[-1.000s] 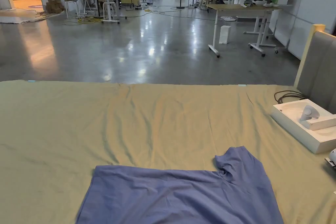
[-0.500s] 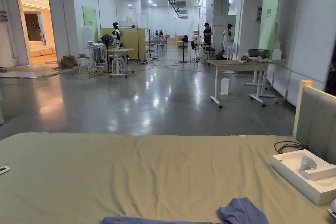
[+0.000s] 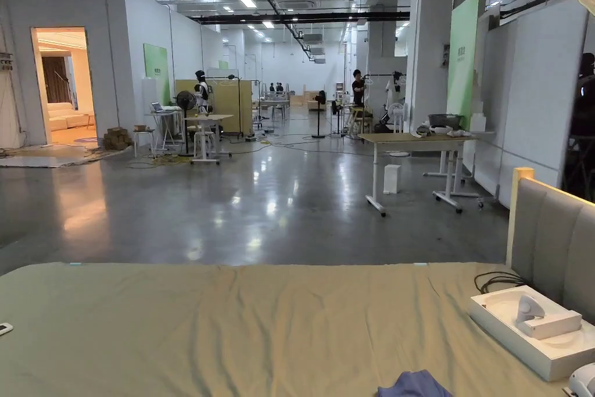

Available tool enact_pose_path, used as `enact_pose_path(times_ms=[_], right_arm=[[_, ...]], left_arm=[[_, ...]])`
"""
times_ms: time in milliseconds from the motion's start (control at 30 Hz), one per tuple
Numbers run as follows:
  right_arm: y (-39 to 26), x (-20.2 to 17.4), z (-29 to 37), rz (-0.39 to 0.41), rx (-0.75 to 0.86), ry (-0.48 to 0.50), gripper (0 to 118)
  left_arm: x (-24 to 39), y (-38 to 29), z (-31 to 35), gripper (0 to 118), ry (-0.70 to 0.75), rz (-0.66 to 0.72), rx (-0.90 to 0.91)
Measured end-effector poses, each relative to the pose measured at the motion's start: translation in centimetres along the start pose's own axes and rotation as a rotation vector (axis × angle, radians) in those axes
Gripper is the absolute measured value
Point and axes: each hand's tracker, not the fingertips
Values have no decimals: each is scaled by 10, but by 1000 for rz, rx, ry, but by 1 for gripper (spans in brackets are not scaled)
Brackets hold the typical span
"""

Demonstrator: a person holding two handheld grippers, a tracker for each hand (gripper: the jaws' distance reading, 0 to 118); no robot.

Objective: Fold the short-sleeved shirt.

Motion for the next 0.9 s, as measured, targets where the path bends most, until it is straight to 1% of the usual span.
enact_pose_path(times_ms=[33,67,100,133,167,200,333,500,767,900], right_arm=[[0,-4,1,15,-5,-6,27],[0,-8,3,23,0,-13,16],[0,-11,4,29,-1,-14,12],[-6,-2,0,31,-4,-9,9],[-7,-1,-2,30,-13,-2,2],[-7,-2,-1,30,-13,0,0],[-11,3,-3,32,-17,12,0],[-11,5,-3,41,-10,14,0],[-15,8,-6,17,-23,28,0],[-19,9,-10,12,-35,18,0]], left_arm=[[1,0,1,53,4,-7,-1],[0,0,1,29,7,-9,-3],[0,0,1,7,4,-5,-5],[-1,-1,1,2,-2,-2,-8],[-1,-2,2,1,-6,1,-9],[-1,-3,2,1,-11,7,-12],[-1,-7,0,1,-39,19,-38],[0,-9,1,1,-29,24,-51],[-5,-4,-1,1,-29,12,-48],[-6,-5,-5,1,-23,6,-61]])
